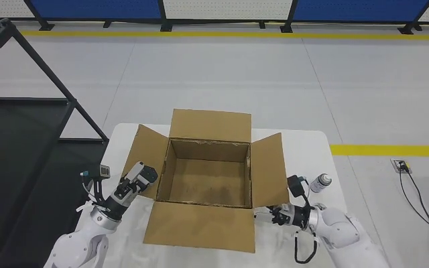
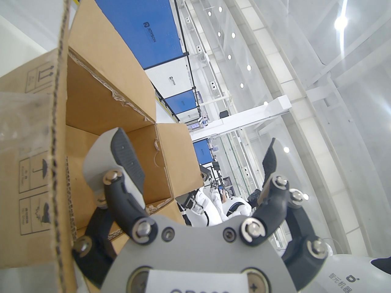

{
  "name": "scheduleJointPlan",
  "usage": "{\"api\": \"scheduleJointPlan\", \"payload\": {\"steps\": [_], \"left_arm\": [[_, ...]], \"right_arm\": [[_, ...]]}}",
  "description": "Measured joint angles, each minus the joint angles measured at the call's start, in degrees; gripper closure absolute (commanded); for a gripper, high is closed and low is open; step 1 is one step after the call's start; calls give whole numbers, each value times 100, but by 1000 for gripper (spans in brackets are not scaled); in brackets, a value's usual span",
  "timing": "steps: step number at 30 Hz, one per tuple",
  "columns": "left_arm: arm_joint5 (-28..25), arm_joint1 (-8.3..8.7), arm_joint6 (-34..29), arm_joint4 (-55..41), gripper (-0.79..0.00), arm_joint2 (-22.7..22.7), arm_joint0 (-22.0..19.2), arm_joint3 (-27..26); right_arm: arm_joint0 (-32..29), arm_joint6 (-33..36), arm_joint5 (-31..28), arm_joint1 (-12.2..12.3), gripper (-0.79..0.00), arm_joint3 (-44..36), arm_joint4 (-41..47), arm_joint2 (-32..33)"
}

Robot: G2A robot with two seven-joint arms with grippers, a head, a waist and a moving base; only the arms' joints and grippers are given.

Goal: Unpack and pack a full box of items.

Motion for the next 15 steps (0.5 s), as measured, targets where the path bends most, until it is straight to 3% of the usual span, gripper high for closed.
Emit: {"api": "scheduleJointPlan", "payload": {"steps": [7, 15], "left_arm": [[0, 0, 0, 0, -785, 0, 0, 0], [0, 0, 0, 0, -785, 0, 0, 0]], "right_arm": [[-420, -682, 65, 127, -785, -439, -491, 566], [-1729, -903, 1223, 383, -785, -2221, -1075, 1993]]}}
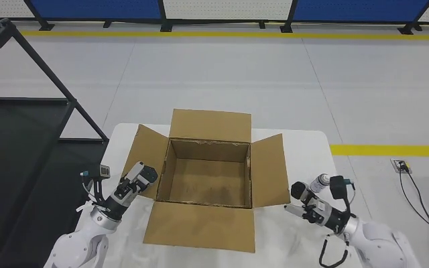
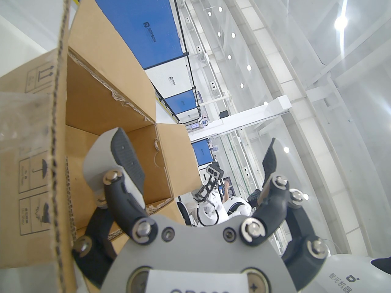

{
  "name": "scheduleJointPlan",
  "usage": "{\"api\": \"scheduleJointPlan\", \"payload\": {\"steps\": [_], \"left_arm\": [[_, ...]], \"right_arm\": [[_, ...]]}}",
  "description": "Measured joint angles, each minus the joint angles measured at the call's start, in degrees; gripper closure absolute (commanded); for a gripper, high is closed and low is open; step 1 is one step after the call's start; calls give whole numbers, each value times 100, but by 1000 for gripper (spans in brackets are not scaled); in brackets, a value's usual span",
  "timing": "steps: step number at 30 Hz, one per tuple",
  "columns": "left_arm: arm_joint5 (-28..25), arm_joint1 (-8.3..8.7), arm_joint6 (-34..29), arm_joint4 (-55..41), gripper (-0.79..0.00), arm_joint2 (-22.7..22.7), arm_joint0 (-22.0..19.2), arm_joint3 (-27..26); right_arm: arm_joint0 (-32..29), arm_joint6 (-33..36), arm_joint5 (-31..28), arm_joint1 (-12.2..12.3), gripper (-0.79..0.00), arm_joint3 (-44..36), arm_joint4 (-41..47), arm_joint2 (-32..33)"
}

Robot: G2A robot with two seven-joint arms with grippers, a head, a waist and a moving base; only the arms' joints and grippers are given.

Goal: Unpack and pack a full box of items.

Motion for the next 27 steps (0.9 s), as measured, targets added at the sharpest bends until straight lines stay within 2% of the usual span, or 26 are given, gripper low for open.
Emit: {"api": "scheduleJointPlan", "payload": {"steps": [2, 20, 22, 27], "left_arm": [[0, 0, 0, 0, -785, 0, 0, 0], [0, 0, 0, 0, -785, 0, 0, 0], [0, 0, 0, 0, -785, 0, 0, 0], [0, 0, 0, 0, -785, 0, 0, 0]], "right_arm": [[-195, -32, 217, 10, -785, -311, -55, 137], [-80, -34, 172, 8, -785, -190, -51, 2], [29, -11, 111, 20, -785, -127, -297, 5], [-19, -504, -170, 66, -785, -5, -1209, 241]]}}
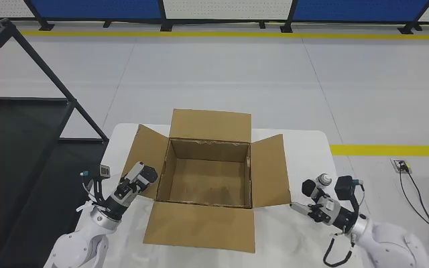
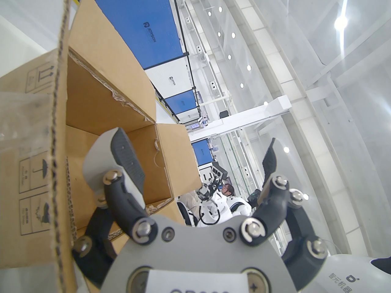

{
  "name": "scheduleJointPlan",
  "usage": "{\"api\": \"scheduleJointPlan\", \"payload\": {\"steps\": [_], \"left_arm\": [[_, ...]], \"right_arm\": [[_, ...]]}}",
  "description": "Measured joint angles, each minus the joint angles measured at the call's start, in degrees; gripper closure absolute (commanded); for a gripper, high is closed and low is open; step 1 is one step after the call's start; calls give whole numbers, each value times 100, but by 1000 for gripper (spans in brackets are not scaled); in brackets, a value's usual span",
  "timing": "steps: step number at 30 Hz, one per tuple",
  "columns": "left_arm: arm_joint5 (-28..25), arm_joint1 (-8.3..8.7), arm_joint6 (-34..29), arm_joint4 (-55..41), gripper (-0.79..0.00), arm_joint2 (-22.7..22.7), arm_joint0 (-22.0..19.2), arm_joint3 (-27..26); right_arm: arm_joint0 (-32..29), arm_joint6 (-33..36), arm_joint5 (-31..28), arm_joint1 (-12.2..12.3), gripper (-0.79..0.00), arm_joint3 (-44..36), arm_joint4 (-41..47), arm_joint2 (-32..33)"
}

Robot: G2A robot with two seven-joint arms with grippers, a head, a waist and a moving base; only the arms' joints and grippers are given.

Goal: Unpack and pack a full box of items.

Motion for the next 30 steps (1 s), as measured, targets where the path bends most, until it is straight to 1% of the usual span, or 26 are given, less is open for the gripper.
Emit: {"api": "scheduleJointPlan", "payload": {"steps": [3, 8, 10, 12, 18, 23, 30], "left_arm": [[0, 0, 0, 0, -785, 0, 0, 0], [0, 0, 0, 0, -785, 0, 0, 0], [0, 0, 0, 0, -785, 0, 0, 0], [0, 0, 0, 0, -785, 0, 0, 0], [0, 0, 0, 0, -785, 0, 0, 0], [0, 0, 0, 0, -785, 0, 0, 0], [0, 0, 0, 0, -785, 0, 0, 0]], "right_arm": [[-163, -180, 2, 37, -785, -41, -594, 233], [-568, -613, 258, 71, -785, -152, -1663, 526], [-681, -720, 382, 79, -785, -141, -1983, 571], [-757, -784, 630, 80, -785, -104, -2311, 562], [-657, -827, 1079, 86, -785, 271, -2634, 440], [-615, -790, 1451, 96, -785, 363, -2940, 373], [-575, -568, 1440, 126, -785, 333, -3106, 261]]}}
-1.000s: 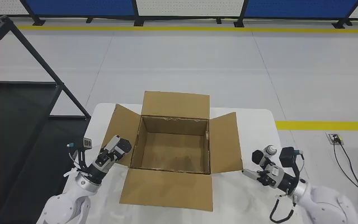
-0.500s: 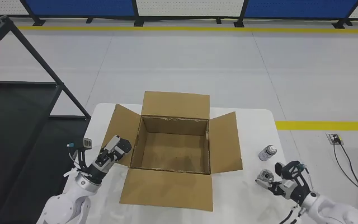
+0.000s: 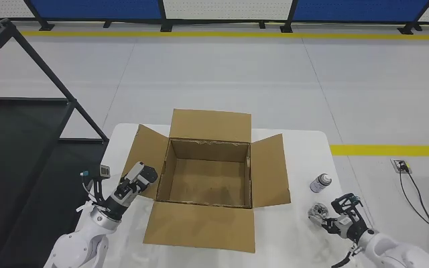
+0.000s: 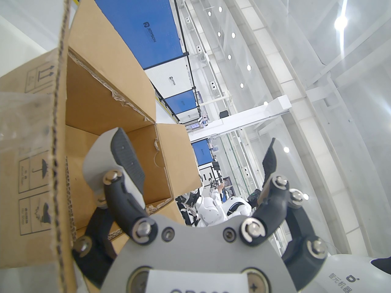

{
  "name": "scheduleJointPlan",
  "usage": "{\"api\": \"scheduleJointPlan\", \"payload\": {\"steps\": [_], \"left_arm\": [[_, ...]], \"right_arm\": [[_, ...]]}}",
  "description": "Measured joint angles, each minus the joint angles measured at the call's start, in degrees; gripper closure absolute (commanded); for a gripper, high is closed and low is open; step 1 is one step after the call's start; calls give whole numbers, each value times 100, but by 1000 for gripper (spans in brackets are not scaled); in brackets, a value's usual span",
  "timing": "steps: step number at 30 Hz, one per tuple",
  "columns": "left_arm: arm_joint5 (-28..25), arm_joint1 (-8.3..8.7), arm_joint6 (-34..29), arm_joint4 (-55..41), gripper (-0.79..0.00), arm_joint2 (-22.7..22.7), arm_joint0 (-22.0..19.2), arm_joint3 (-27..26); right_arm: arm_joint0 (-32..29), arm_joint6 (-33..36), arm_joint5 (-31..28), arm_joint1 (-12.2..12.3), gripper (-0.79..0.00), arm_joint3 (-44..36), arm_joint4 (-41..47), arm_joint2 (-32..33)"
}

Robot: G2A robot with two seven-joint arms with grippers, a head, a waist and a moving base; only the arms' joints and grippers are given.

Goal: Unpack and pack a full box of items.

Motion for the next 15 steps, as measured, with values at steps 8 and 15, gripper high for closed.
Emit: {"api": "scheduleJointPlan", "payload": {"steps": [8, 15], "left_arm": [[0, 0, 0, 0, -785, 0, 0, 0], [0, 0, 0, 0, -785, 0, 0, 0]], "right_arm": [[59, 108, -1, 28, -785, 20, -38, -78], [128, 199, 2, 51, -126, 78, -58, -157]]}}
